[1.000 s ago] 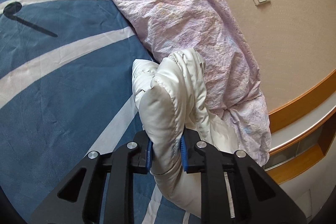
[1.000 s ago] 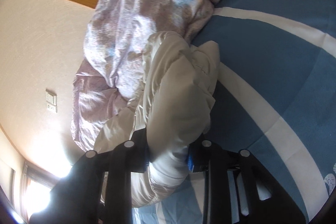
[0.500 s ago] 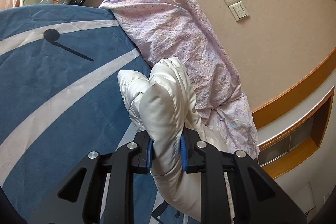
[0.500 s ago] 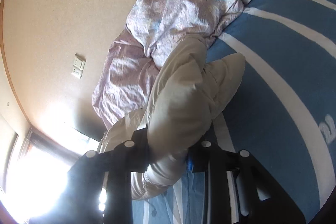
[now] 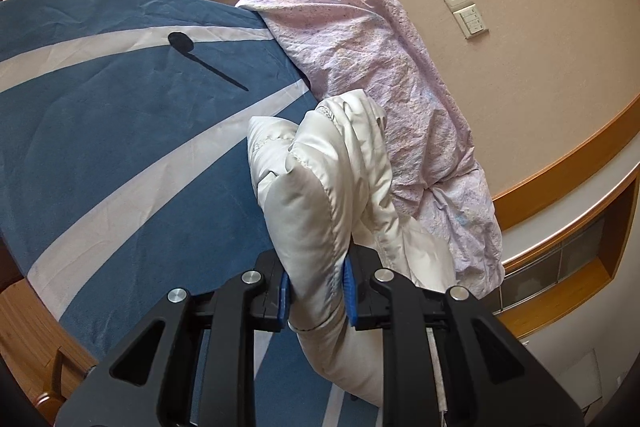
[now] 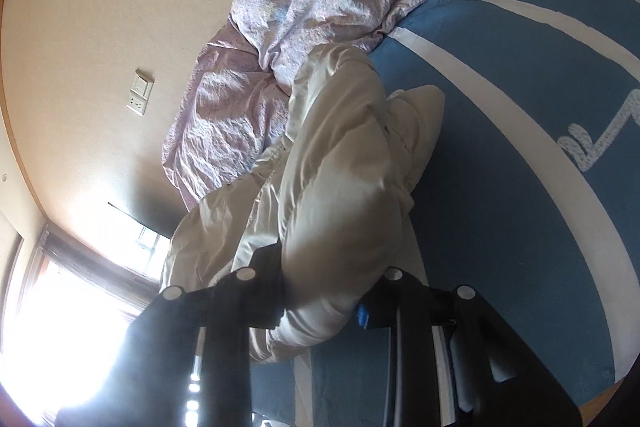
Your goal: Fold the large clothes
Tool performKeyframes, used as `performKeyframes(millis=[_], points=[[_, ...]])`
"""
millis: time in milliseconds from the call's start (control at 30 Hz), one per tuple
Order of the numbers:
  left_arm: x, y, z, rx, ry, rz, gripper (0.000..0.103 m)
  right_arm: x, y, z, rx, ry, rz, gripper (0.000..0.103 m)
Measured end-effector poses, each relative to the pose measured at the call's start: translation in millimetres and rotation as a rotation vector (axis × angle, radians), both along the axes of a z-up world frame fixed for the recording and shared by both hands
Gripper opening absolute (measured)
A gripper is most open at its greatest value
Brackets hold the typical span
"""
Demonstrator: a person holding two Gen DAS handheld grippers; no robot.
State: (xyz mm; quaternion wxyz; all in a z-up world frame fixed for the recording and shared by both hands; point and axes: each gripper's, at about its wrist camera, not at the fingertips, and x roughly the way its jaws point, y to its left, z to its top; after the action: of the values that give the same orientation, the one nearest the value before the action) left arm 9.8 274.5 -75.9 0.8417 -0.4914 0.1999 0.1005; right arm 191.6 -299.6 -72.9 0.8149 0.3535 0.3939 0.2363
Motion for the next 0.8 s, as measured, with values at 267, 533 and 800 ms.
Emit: performKeyframes(millis=[267, 533, 800], points=[[-7, 0, -19, 0.036, 0.087, 0.04, 0.046, -12, -5, -19, -0.115, 0.041, -0.047, 0.054], [-14, 0, -17, 0.143, 0.137, 0.099, 0.089, -36, -12, 17, -0.433, -0.09, -0.281, 0.075], [-24, -5, -13, 0.184, 0.113, 0.124, 0.095, -43, 39, 48, -0.579, -0.274, -0.187, 0.075]])
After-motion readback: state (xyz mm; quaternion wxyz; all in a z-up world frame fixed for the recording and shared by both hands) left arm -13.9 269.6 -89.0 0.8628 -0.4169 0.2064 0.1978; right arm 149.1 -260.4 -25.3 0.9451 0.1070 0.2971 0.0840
